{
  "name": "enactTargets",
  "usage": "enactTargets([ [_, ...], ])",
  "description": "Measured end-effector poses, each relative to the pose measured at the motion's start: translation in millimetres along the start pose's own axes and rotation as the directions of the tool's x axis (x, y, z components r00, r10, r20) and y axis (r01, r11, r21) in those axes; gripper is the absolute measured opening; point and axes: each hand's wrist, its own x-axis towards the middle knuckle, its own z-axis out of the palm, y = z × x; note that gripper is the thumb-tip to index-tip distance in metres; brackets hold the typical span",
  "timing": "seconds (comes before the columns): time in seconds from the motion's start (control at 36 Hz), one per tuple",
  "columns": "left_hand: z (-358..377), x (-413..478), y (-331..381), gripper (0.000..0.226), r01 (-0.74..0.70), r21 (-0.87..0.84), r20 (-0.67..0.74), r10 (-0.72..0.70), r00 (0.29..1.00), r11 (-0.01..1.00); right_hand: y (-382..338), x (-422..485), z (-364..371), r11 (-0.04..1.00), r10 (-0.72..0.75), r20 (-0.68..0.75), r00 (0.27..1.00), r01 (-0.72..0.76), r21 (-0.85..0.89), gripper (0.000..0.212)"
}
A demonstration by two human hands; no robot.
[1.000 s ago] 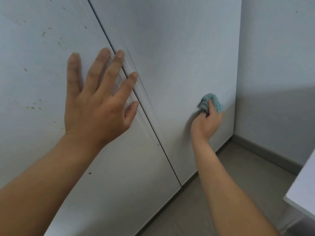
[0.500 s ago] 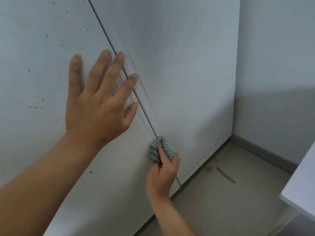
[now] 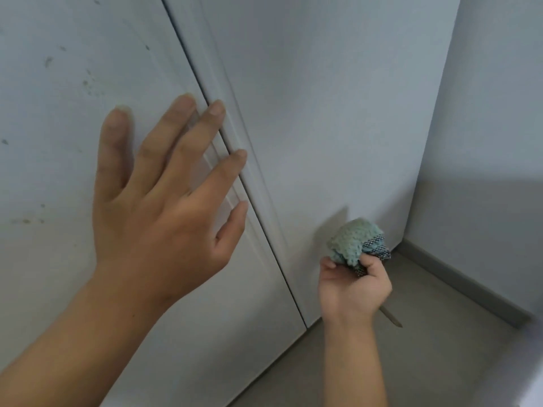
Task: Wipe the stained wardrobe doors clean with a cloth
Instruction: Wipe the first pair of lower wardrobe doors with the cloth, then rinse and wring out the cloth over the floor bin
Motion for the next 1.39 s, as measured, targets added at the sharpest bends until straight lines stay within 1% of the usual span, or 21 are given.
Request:
enactTargets([
  [0.08, -4, 0, 4, 0.036, 0.039, -0.065, 0.049, -0.035, 0.998, 0.997, -15, -12, 3, 0.994, 0.101, 0.05, 0.994, -0.103, 0.044, 0.043],
  [0.17, -17, -3, 17, 0.032, 0.108, -0.277, 0.146, -0.069, 0.987, 0.955, -35, -46, 18, 0.984, 0.175, -0.01, 0.985, -0.174, 0.04, 0.025],
  [0.22, -33, 1, 16, 0.031, 0.156, -0.453, 0.228, -0.054, 0.972, 0.878, -54, -71, 45, 0.981, 0.188, -0.055, 0.981, -0.185, 0.055, 0.026],
  [0.28, -53, 6, 15, 0.034, 0.286, -0.614, 0.359, -0.062, 0.931, 0.736, -68, -104, 69, 0.979, 0.203, -0.046, 0.978, -0.201, 0.043, 0.027],
  [0.33, -87, 37, -2, 0.037, 0.577, -0.676, 0.606, -0.102, 0.789, 0.458, -84, -144, 110, 0.978, 0.208, -0.039, 0.977, -0.207, 0.023, 0.031],
  [0.39, -128, 74, -21, 0.024, 0.823, -0.544, 0.823, -0.088, 0.561, 0.162, -96, -189, 163, 0.967, 0.238, -0.086, 0.967, -0.244, -0.071, 0.043],
  [0.44, -153, 94, -27, 0.023, 0.931, -0.365, 0.93, 0.039, 0.365, -0.027, -102, -222, 191, 0.942, 0.282, -0.111, 0.953, -0.297, -0.155, 0.053],
  [0.47, -174, 116, -46, 0.027, 0.952, -0.295, 0.947, 0.106, 0.303, -0.089, -103, -241, 227, 0.926, 0.314, -0.125, 0.941, -0.332, -0.177, 0.056],
  [0.56, -231, 162, -95, 0.037, 0.951, -0.235, 0.94, 0.201, 0.275, -0.201, -98, -306, 305, 0.859, 0.381, -0.131, 0.915, -0.403, -0.315, 0.056],
  [0.69, -342, 215, -218, 0.029, 0.817, -0.057, 0.99, 0.075, 0.121, -0.574, -53, -412, 427, 0.717, 0.549, -0.174, 0.818, -0.567, -0.405, 0.055],
  [0.75, -381, 217, -261, 0.027, 0.735, -0.067, 0.996, 0.001, 0.092, -0.674, -28, -443, 456, 0.626, 0.606, -0.215, 0.766, -0.626, -0.464, 0.071],
  [0.81, -420, 209, -305, 0.037, 0.657, -0.116, 0.993, -0.11, 0.05, -0.745, 6, -475, 485, 0.542, 0.681, -0.211, 0.702, -0.676, -0.499, 0.073],
  [0.83, -430, 208, -316, 0.042, 0.625, -0.141, 0.988, -0.144, 0.045, -0.767, 15, -480, 493, 0.531, 0.704, -0.163, 0.692, -0.664, -0.526, 0.064],
  [0.92, -504, 163, -367, 0.046, 0.486, -0.235, 0.944, -0.316, -0.091, -0.842, 75, -542, 512, 0.344, 0.82, -0.166, 0.548, -0.704, -0.621, 0.044],
  [0.97, -545, 133, -392, 0.043, 0.434, -0.307, 0.9, -0.407, -0.158, -0.847, 110, -577, 514, 0.221, 0.883, -0.178, 0.435, -0.719, -0.659, 0.045],
  [1.0, -577, 105, -409, 0.04, 0.401, -0.337, 0.865, -0.449, -0.226, -0.852, 138, -608, 510, 0.137, 0.913, -0.196, 0.359, -0.719, -0.681, 0.048],
  [1.08, -639, 44, -441, 0.036, 0.299, -0.411, 0.797, -0.498, -0.34, -0.861, 191, -674, 495, -0.007, 0.946, -0.24, 0.217, -0.728, -0.686, 0.06],
  [1.11, -652, 32, -448, 0.037, 0.264, -0.429, 0.794, -0.5, -0.346, -0.864, 203, -688, 490, -0.025, 0.948, -0.245, 0.201, -0.723, -0.691, 0.061],
  [1.19, -722, -47, -471, 0.037, 0.17, -0.527, 0.711, -0.541, -0.45, -0.833, 261, -779, 460, -0.201, 0.94, -0.335, 0.068, -0.684, -0.702, 0.051],
  [1.25, -758, -88, -483, 0.033, 0.129, -0.567, 0.665, -0.544, -0.512, -0.814, 293, -830, 438, -0.29, 0.919, -0.394, 0.019, -0.643, -0.708, 0.029],
  [1.39, -838, -198, -506, 0.032, -0.009, -0.695, 0.533, -0.506, -0.678, -0.719, 372, -947, 365, -0.455, 0.848, -0.529, -0.038, -0.564, -0.689, 0.029],
])
